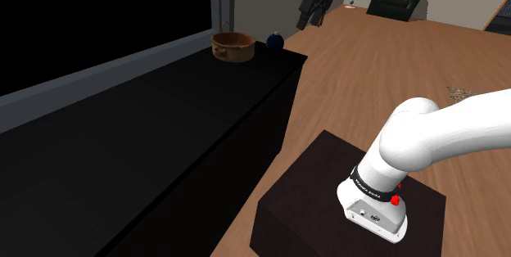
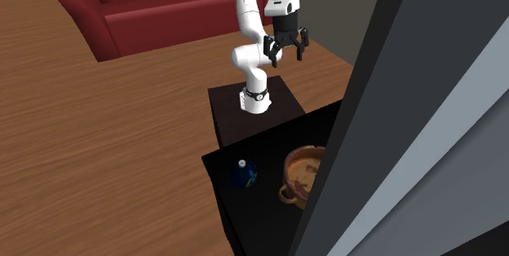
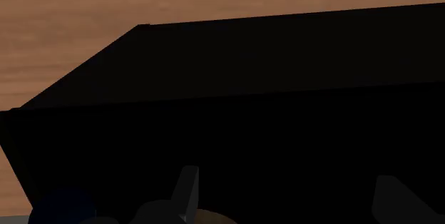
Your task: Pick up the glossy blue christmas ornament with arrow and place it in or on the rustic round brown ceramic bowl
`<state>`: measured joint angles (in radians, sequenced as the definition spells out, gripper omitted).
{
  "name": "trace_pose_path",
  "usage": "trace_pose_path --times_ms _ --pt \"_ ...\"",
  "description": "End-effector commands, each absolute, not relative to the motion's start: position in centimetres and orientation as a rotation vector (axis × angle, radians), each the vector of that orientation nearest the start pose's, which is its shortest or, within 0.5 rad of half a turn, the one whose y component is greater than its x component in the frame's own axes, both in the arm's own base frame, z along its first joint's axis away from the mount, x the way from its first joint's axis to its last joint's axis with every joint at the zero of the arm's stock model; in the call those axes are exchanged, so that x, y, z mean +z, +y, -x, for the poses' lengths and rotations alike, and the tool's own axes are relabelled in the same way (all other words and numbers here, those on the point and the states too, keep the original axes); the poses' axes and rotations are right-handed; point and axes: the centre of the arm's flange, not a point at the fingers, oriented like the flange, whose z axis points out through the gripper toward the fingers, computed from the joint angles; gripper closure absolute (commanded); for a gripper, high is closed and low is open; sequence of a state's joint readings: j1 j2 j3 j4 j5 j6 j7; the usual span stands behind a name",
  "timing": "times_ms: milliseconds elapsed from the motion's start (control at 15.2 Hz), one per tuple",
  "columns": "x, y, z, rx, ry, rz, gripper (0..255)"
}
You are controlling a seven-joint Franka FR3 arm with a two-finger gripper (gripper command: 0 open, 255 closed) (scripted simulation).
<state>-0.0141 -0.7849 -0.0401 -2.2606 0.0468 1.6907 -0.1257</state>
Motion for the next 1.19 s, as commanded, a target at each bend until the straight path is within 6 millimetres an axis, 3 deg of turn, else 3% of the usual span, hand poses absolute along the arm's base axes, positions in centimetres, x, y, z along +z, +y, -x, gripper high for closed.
trace_pose_path --times_ms 0,1122 --pt "64.8 -1.8 -31.8 -0.339 -0.122 3.064 0" --pt "53.7 -16.0 -41.1 -0.884 -0.140 2.998 0"
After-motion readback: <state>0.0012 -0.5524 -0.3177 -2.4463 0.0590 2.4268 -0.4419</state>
